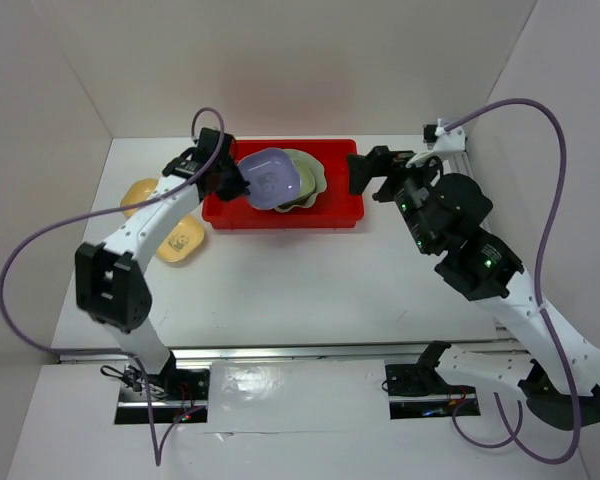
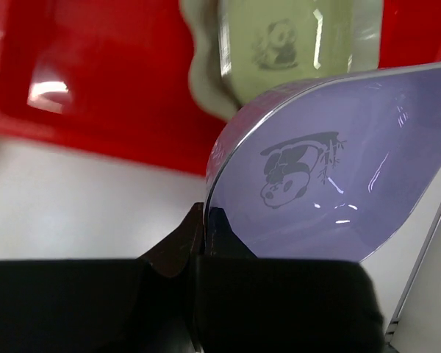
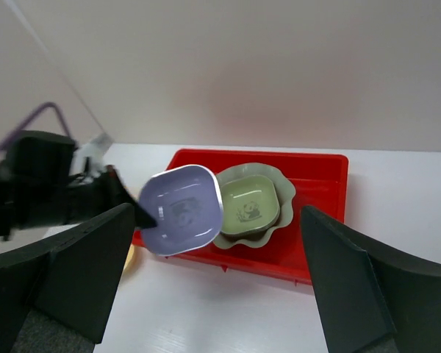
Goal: Place the plates into the plastic bin on the countertop
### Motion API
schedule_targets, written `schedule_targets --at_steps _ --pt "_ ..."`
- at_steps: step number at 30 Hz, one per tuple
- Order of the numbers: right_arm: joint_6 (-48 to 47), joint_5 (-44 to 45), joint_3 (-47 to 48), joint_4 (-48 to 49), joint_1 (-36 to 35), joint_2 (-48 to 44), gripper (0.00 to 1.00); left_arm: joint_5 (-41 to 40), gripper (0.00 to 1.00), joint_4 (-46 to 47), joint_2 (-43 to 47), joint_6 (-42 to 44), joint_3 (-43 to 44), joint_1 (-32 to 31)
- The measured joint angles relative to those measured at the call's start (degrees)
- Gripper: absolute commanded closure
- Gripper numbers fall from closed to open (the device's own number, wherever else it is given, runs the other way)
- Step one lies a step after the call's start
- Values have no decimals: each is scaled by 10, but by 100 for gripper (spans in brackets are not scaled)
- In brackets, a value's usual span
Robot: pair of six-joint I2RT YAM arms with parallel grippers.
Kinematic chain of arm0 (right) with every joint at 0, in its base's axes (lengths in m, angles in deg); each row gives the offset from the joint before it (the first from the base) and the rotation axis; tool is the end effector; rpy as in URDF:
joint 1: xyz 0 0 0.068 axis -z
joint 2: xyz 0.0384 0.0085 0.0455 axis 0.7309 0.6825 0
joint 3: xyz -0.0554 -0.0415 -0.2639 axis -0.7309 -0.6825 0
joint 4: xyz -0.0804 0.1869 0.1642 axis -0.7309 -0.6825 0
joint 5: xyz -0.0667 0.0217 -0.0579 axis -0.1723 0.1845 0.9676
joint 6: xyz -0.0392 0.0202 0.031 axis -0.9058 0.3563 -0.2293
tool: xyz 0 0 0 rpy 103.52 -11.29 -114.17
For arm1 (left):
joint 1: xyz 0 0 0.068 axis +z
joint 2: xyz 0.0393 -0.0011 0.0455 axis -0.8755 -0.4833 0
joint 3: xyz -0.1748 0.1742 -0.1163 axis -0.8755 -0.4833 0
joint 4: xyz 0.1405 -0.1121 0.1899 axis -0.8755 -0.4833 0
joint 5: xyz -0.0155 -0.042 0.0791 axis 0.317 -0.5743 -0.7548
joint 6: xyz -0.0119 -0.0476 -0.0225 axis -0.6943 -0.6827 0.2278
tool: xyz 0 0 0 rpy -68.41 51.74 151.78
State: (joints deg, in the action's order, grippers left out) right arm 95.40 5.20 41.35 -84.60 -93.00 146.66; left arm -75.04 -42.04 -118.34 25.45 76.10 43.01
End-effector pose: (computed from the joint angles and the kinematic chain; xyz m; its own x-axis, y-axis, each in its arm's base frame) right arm 0.1480 0.1277 0.4881 0.0042 0.2374 -0.9714 -0.2839 0.9317 0.2265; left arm 0.3435 -0.1088 0.3312 -0.6063 -0.6041 -0.5172 -0.3419 0.7852 -0.5163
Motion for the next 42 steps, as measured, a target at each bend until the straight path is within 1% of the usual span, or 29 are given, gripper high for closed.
schedule_targets --at_steps 4,9,13,17,18,21,22,24,28,29,31,35,36,38,41,42 --pt "1 7 14 -10 -3 -19 0 11 100 43 -129 1 97 -2" --pt "0 -1 14 -16 -6 -21 0 27 100 74 -241 -19 153 -2" --pt "-3 -10 5 -14 -11 -18 0 45 100 97 -287 -41 158 -2" --pt "-7 -24 -9 -13 -11 -13 0 57 100 111 -308 -60 172 -2" --pt "-8 -26 -11 -14 -11 -10 0 58 98 113 -314 -62 183 -2" --pt "-12 -33 -14 -12 -11 -2 0 62 84 126 -324 -72 205 -2" --pt "-13 -35 -14 -12 -11 0 0 62 75 129 -324 -74 210 -2" --pt "-14 -40 -14 -12 -11 5 0 64 62 134 -324 -76 217 -2" --pt "-15 -49 -14 -12 -11 11 0 61 43 139 -324 -88 226 -2" --pt "-15 -51 -14 -12 -11 11 0 59 39 138 -324 -88 226 -2" --pt "-15 -52 -14 -12 -11 11 0 52 37 134 -324 -87 226 -2" --pt "-15 -54 -14 -12 -11 12 0 41 35 125 -323 -87 227 -2" --pt "-15 -54 -14 -12 -11 12 0 37 32 120 -320 -85 226 -2" --pt "-15 -54 -14 -12 -11 13 0 24 22 105 -304 -80 222 -2" --pt "-15 -56 -14 -12 -11 14 0 -18 0 56 -255 -70 219 -2" --pt "-15 -56 -14 -11 -11 14 0 -27 0 45 -242 -67 217 -2"
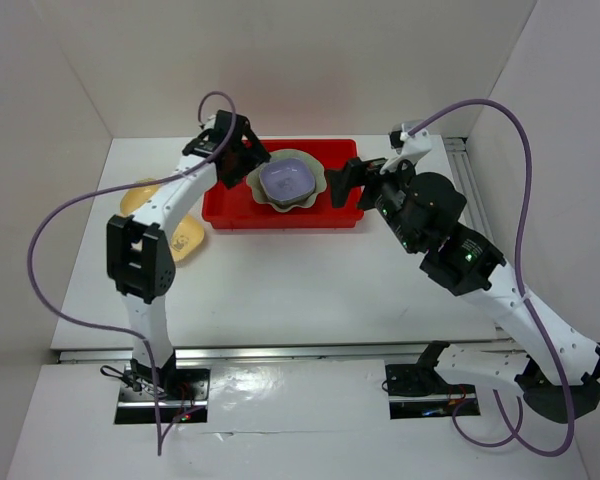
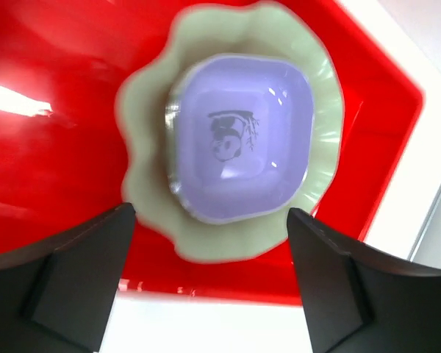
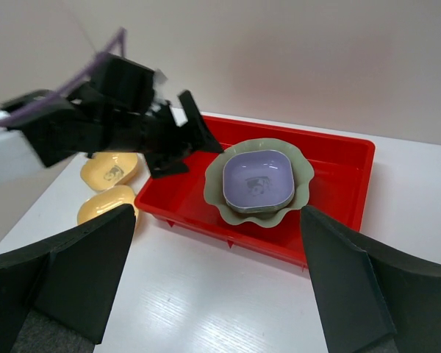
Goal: Place the plates into the plastic bin on the countertop
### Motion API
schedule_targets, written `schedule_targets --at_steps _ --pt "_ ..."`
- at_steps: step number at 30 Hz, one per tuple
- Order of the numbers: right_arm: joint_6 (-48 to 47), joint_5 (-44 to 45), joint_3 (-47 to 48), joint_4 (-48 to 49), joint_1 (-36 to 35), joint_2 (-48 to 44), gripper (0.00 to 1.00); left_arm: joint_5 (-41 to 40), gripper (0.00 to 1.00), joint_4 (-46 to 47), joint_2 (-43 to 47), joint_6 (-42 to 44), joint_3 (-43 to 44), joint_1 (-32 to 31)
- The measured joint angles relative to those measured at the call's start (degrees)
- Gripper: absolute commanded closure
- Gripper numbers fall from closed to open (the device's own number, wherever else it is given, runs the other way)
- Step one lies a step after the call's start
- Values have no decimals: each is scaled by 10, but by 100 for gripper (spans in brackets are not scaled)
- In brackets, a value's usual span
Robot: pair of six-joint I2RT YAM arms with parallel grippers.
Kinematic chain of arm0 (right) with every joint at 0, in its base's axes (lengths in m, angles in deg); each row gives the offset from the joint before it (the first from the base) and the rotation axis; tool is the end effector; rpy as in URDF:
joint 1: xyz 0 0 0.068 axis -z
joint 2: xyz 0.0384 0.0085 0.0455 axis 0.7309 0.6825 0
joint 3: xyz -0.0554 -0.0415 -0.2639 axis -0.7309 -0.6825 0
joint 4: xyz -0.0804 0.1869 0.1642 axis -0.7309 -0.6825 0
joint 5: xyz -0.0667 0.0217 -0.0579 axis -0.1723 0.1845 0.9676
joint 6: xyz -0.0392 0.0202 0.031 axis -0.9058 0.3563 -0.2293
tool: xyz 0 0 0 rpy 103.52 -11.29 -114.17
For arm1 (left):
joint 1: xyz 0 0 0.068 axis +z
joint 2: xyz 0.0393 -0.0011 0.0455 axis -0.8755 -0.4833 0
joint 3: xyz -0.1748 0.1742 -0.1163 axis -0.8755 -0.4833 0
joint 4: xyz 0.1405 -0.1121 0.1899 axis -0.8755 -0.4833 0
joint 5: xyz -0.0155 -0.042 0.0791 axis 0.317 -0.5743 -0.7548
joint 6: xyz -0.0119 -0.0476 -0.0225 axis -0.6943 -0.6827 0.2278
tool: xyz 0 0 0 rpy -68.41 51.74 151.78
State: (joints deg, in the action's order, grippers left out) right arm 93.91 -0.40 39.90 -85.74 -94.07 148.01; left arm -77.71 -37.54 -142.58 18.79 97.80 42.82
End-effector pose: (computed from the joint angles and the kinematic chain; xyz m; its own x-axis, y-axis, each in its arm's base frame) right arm 0.1527 0.1428 0.4737 -0.0532 0.1585 -0.9859 -0.3831 0.9085 0.1667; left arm 0.4489 -0.1431 0.2955 -0.5210 -0.6989 -0.4900 -0.4077 0.7081 -0.5765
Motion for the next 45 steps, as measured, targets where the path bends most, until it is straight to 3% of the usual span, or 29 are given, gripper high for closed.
schedule_targets --at_steps 4,9,13,18,29,42,45 --pt "0 -6 -7 2 -4 0 0 -45 0 -45 116 6 -63 28" --pt "0 -18 -20 1 -6 0 0 -72 0 -88 203 7 -172 134" --pt "-1 -30 -30 4 -8 0 0 -90 0 -135 192 7 -257 196" --pt "-2 -47 -39 5 -11 0 0 -101 0 -179 175 7 -312 213" --pt "-2 -71 -47 9 -11 0 0 -128 3 -182 189 -30 -411 245" --pt "-4 -77 -55 11 -11 0 0 -130 13 -138 188 -72 -439 274" --pt "-4 -77 -55 12 -11 0 0 -131 19 -137 176 -87 -446 280"
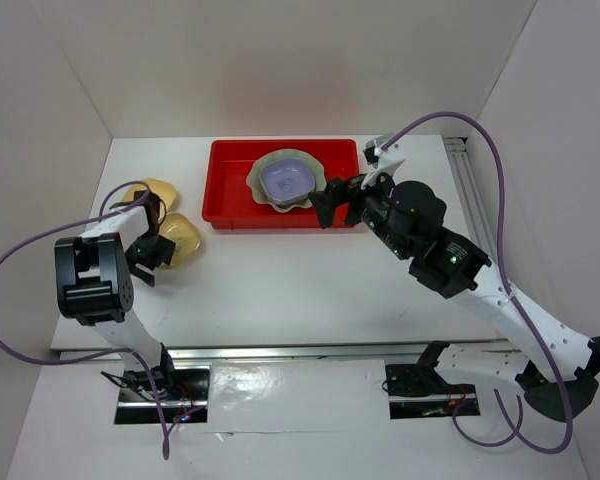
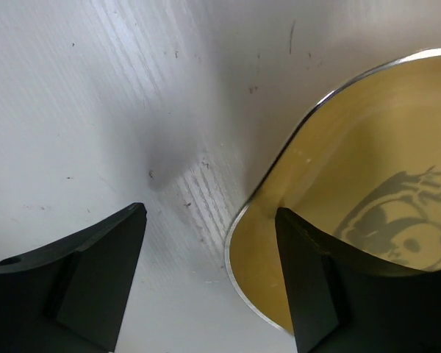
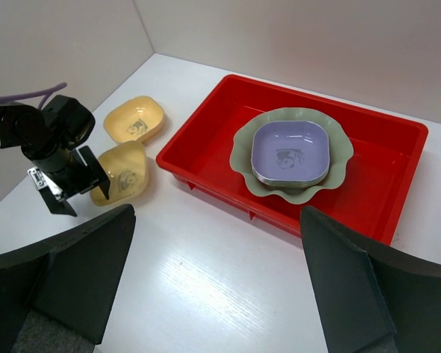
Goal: Place the plates into the plastic bin on the countertop
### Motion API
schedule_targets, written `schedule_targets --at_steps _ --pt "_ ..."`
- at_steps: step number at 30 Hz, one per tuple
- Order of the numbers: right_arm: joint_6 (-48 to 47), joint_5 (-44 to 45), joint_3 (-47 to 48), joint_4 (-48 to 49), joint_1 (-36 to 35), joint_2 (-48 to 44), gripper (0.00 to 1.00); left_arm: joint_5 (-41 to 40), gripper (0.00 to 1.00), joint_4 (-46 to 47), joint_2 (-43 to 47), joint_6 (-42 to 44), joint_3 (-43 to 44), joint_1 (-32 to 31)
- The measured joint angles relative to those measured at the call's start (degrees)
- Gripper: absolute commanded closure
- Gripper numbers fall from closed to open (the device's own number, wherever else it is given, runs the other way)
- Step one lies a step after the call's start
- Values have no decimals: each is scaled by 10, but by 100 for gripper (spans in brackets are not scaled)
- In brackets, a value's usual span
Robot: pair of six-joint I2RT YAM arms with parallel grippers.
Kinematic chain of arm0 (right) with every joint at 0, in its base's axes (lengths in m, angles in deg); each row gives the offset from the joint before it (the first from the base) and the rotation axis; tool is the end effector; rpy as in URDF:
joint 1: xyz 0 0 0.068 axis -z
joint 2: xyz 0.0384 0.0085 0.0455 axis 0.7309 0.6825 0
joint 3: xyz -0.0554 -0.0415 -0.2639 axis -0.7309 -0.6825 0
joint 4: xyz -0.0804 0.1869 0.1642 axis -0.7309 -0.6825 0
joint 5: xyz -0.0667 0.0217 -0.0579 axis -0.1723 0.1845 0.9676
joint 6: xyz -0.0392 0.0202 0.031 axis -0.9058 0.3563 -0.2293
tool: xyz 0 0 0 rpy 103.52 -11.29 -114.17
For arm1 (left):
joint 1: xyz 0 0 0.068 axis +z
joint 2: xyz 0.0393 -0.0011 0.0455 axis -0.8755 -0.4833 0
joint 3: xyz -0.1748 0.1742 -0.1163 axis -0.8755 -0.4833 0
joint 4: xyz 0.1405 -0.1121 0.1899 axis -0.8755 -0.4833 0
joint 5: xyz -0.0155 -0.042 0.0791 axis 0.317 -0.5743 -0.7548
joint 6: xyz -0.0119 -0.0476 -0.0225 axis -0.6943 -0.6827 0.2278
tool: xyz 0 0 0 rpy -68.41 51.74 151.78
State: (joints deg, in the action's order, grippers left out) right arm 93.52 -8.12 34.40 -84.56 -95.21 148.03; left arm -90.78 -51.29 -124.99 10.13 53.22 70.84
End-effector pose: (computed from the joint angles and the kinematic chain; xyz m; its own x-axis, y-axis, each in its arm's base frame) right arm 0.1553 0.1586 0.4443 -0.1219 0.0857 -0.9888 -0.5118 0.8482 0.1366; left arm 0.3010 0.0647 0.1698 -0.2200 -0.8977 -0.3817 -0.9733 0.2284 0.0236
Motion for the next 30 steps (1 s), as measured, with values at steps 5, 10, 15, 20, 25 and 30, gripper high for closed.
schedule_targets --at_steps 5,10,15,20,25,30 --pt "0 0 0 1 0 0 0 -1 40 11 -5 -16 -2 3" --pt "0 0 -1 1 0 0 0 -5 79 24 1 -33 -11 2" --pt "0 -1 -1 1 0 0 0 -5 100 44 27 -55 -19 2" --pt "0 -6 -1 2 0 0 0 -12 100 32 52 -74 -31 2" --pt "0 -7 -1 2 0 1 0 -39 100 -64 140 -92 -33 2" --pt "0 -2 -1 2 0 1 0 -49 100 -134 251 -80 11 -1"
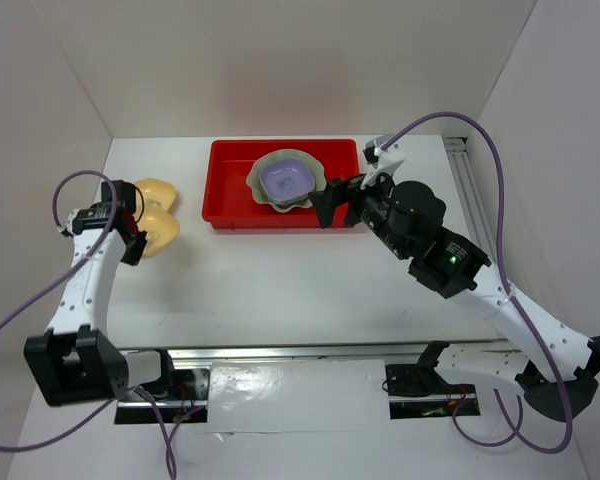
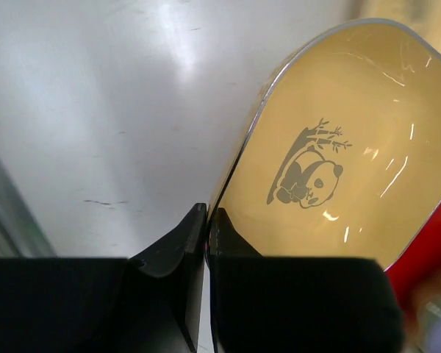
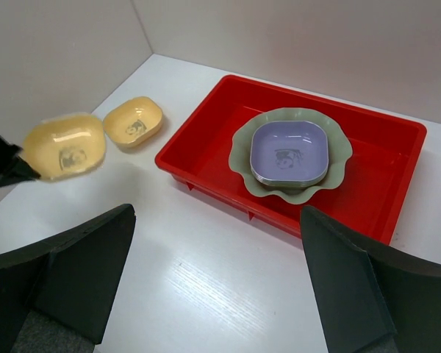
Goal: Place the plates into the plastic bin on the countertop
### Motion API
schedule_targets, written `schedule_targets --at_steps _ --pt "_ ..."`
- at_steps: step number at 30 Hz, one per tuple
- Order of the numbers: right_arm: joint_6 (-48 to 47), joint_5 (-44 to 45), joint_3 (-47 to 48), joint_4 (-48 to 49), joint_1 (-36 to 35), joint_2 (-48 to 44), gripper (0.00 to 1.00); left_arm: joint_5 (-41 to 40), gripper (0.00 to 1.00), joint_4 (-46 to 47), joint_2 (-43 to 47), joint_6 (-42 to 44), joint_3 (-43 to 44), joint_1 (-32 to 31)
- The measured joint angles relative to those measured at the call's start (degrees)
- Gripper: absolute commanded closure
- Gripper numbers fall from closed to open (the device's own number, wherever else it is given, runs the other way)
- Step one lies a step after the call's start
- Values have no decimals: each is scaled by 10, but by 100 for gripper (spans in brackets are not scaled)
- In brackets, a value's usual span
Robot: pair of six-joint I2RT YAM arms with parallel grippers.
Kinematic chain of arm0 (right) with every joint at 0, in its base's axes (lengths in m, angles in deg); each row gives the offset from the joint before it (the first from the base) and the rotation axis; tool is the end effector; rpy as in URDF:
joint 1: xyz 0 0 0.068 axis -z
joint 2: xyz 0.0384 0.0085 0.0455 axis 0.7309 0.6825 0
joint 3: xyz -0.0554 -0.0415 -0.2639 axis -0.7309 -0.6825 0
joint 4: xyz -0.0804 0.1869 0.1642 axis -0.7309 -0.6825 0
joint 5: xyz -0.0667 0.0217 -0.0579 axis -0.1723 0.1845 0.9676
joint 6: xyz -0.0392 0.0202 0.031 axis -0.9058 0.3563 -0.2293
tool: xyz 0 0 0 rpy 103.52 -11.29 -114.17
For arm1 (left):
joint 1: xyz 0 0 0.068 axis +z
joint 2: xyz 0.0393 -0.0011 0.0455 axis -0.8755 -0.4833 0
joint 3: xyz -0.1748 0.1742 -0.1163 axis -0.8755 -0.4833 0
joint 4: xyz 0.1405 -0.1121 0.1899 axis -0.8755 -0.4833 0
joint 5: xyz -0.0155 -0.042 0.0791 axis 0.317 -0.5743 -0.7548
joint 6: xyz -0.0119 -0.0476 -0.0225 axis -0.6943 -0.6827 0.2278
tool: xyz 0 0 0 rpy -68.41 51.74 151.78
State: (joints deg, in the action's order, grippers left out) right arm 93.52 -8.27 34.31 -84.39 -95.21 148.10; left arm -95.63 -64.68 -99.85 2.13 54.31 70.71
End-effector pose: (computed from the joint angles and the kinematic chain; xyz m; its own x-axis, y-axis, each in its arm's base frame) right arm 0.1556 0.1591 0.4438 -0.1221 0.0856 -0.9888 -0.5140 0.8468 0.1368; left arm 0.2294 0.0546 0.2822 0.0255 -0.8692 -0.4938 -0.9701 0.0978 -0.2221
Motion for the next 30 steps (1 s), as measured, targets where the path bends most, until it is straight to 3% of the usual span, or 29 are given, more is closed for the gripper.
schedule_targets --at_steps 5,9,16,22,30 --pt "5 23 -29 40 0 -16 0 50 100 101 111 80 38 -38" --pt "16 35 -89 71 0 -76 0 94 100 186 100 120 64 -83" --pt "38 60 -48 85 0 -107 0 111 100 252 -141 116 238 -204" --pt "46 74 -41 75 0 -107 0 91 100 209 -354 65 432 -295" --pt "48 86 -33 65 0 -108 0 95 100 168 -537 56 617 -318"
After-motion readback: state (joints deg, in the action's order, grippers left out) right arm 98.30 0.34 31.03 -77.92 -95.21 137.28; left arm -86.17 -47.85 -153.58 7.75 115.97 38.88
